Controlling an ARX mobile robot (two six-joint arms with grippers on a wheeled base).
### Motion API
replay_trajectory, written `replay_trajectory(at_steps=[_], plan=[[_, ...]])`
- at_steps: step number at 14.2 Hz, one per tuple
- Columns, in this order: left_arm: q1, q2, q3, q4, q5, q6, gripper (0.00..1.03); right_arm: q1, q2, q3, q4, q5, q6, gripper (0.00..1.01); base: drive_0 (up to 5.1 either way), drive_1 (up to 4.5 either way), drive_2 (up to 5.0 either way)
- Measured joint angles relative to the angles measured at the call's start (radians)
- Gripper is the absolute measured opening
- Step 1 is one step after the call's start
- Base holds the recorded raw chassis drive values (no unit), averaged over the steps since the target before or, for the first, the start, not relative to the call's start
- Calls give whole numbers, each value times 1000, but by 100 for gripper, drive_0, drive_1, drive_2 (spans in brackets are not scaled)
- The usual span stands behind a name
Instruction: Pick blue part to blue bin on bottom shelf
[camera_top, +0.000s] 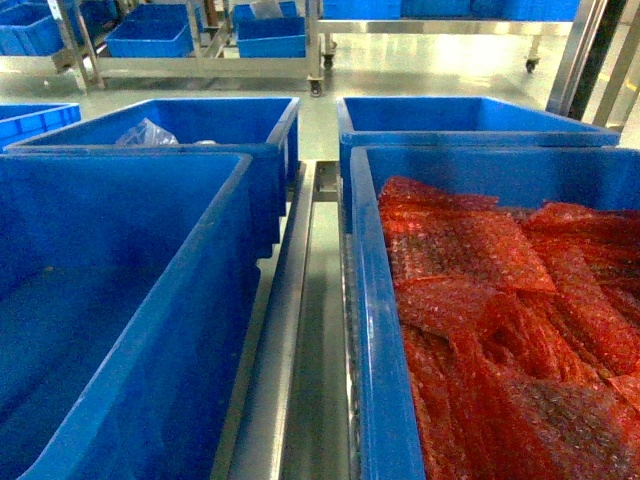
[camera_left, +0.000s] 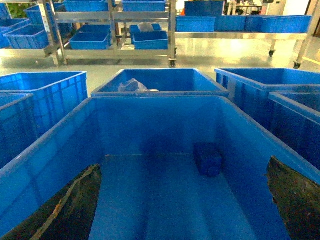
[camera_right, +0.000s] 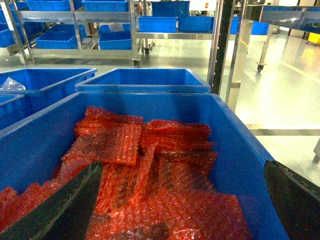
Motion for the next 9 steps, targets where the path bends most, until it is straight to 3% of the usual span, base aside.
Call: replay_trajectory(at_steps=[9], plan=[[0, 0, 0, 0, 0, 0, 98, 0, 0, 0, 0, 0, 0, 98, 0, 0, 0]])
